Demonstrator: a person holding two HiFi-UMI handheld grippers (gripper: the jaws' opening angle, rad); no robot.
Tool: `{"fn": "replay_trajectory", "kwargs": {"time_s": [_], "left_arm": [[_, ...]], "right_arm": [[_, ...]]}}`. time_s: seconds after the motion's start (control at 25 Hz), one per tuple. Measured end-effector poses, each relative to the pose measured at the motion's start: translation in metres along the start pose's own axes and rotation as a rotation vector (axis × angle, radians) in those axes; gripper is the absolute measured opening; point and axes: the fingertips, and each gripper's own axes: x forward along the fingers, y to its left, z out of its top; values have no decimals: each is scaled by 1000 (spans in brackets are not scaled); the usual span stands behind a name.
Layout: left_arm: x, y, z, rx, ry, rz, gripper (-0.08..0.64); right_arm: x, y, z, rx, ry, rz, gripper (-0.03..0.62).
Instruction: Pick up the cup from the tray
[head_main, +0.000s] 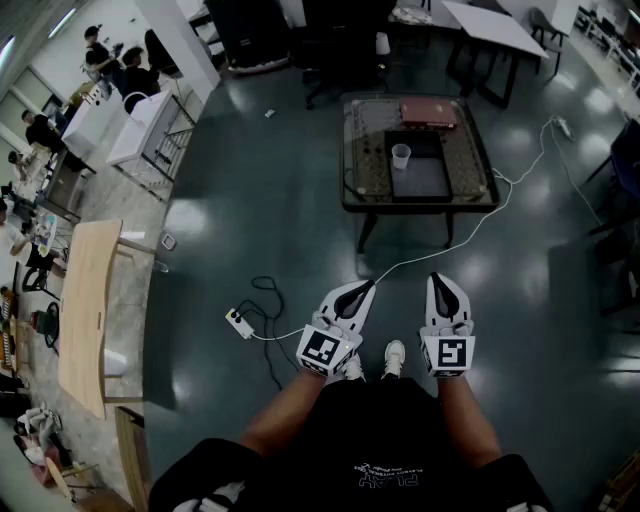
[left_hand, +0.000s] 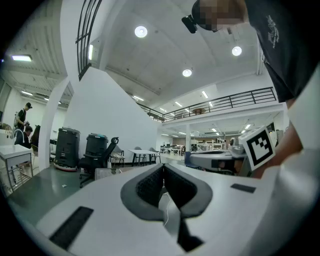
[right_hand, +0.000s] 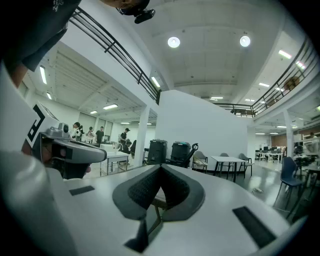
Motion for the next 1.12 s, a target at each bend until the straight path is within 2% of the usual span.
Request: {"fn": "replay_trajectory", "kwargs": {"time_s": [0.6,1.12], "left_arm": [[-10,6,-4,0,-10,-10,9],[-29,35,-11,-3,-5,-13,9]], "right_arm": [[8,20,0,-5,2,16,9],[21,43,5,-6,-10,3,11]]}}
